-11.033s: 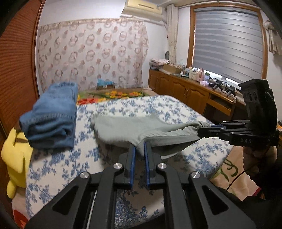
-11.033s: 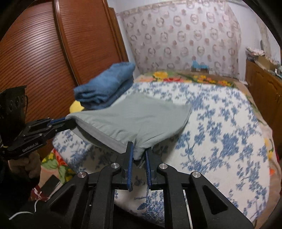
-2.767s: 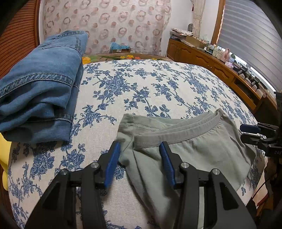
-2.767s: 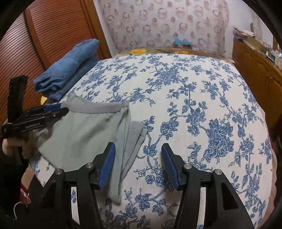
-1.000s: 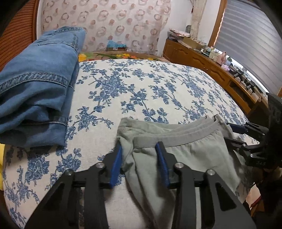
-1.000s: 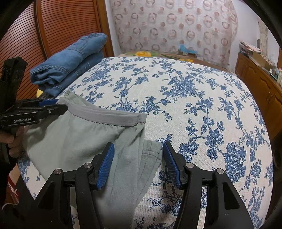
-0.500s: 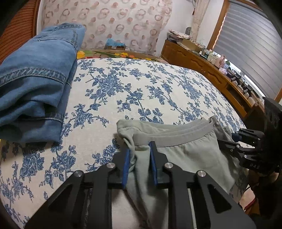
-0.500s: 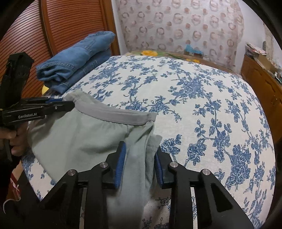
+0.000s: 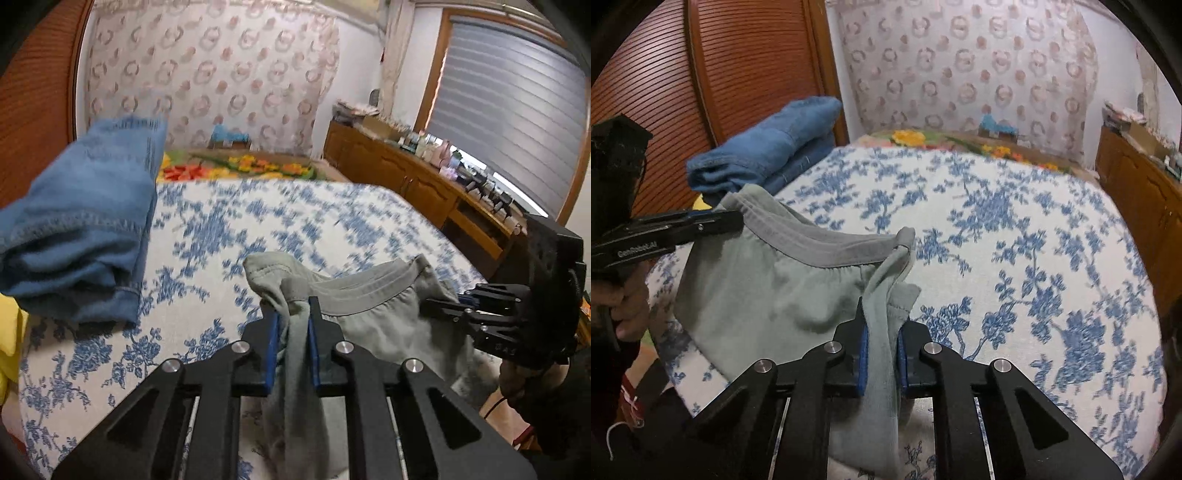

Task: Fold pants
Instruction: 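Close the left gripper on the folded grey-green garment's edge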

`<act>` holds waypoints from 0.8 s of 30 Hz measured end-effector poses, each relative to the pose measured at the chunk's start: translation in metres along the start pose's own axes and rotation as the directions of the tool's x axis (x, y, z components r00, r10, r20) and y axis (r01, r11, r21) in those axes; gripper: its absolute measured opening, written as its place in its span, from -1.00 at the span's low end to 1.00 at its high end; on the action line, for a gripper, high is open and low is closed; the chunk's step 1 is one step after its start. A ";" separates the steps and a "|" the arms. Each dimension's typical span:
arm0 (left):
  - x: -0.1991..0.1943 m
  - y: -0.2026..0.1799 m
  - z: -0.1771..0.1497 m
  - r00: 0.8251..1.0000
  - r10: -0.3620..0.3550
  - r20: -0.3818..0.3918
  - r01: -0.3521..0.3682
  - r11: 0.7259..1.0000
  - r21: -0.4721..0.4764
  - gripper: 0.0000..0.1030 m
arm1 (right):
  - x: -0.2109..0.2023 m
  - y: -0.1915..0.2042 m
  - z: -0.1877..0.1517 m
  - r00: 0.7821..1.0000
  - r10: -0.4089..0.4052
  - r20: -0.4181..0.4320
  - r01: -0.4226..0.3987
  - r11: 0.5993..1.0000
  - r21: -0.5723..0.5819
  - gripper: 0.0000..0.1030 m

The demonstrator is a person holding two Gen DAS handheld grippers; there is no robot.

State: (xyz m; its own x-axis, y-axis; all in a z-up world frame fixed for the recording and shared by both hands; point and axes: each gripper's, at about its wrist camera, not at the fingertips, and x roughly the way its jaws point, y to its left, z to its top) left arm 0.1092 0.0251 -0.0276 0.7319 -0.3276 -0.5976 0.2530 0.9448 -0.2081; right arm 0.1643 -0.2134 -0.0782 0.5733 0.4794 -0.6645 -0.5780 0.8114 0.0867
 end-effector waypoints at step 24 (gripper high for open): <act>-0.069 -0.027 0.037 0.987 0.006 0.161 -0.019 0.996 0.081 -0.78 | -0.068 0.027 0.048 0.987 -0.016 0.163 0.033 0.994 -0.103 -0.82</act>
State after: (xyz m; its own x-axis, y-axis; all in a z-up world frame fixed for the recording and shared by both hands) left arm 0.0755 0.0226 0.0481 0.8256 -0.3179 -0.4662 0.2898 0.9478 -0.1330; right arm 0.1380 -0.2081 0.0048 0.6696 0.5141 -0.5361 -0.6150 0.7884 -0.0122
